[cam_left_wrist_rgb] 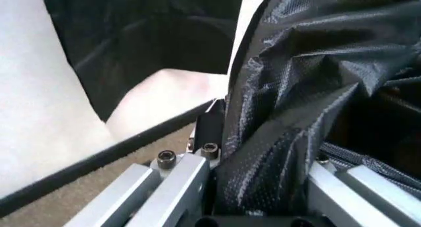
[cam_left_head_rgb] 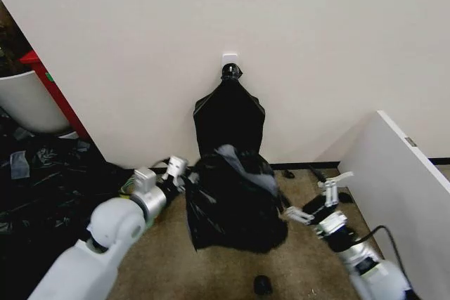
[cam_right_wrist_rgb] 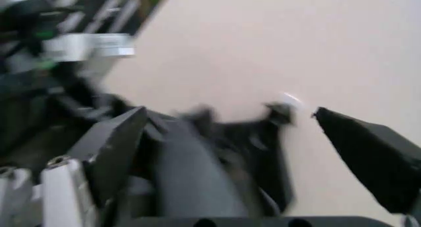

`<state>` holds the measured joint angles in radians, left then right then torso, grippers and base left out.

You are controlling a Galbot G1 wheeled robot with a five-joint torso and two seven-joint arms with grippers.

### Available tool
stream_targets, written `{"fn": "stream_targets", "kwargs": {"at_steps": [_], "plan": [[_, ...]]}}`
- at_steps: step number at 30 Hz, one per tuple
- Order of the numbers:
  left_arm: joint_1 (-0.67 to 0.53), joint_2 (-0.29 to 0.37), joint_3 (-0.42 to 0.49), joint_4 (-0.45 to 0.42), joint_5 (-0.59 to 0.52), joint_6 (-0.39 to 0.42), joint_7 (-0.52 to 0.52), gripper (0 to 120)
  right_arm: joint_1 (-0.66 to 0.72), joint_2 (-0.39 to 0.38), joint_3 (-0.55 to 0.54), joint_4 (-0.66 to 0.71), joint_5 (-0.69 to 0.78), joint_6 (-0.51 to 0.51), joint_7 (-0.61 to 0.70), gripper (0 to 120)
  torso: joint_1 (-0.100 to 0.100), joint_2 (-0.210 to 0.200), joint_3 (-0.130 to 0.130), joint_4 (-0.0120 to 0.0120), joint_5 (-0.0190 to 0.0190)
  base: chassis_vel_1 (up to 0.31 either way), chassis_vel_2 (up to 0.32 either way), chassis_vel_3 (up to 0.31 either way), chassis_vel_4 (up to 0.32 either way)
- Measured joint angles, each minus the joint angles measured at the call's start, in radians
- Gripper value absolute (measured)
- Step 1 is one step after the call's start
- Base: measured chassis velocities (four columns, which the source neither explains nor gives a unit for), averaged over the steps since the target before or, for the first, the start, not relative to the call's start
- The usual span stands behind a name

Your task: Place the garbage bag over the trash bin.

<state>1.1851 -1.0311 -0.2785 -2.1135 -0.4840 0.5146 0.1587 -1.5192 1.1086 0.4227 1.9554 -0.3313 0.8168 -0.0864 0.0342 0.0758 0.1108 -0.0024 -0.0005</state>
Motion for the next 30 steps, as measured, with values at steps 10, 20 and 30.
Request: {"fn": "stream_targets", "kwargs": {"at_steps": [10, 20, 30], "plan": [[-0.004, -0.002, 0.005, 0.002, 0.016, 0.001, -0.003, 1, 0.031, -0.018, 0.045, 0.000, -0.192, -0.077, -0.090, 58, 0.000, 0.000, 0.000, -0.0001, -0.0001, 0.000, 0.000, 0.000, 0.000], [-0.012, 0.006, -0.002, 0.014, 0.000, 0.012, 0.001, 1, 0.030, -0.020, 0.050, 0.019, -0.255, -0.166, -0.041, 24, 0.000, 0.000, 0.000, -0.0002, -0.0001, 0.000, 0.000, 0.000, 0.000], [-0.004, 0.011, -0.002, 0.018, 0.032, 0.005, 0.007, 1, 0.018, -0.041, -0.046, 0.050, 0.055, -0.176, -0.090, 0, 0.000, 0.000, 0.000, -0.0002, -0.0001, 0.000, 0.000, 0.000, 0.000]]}}
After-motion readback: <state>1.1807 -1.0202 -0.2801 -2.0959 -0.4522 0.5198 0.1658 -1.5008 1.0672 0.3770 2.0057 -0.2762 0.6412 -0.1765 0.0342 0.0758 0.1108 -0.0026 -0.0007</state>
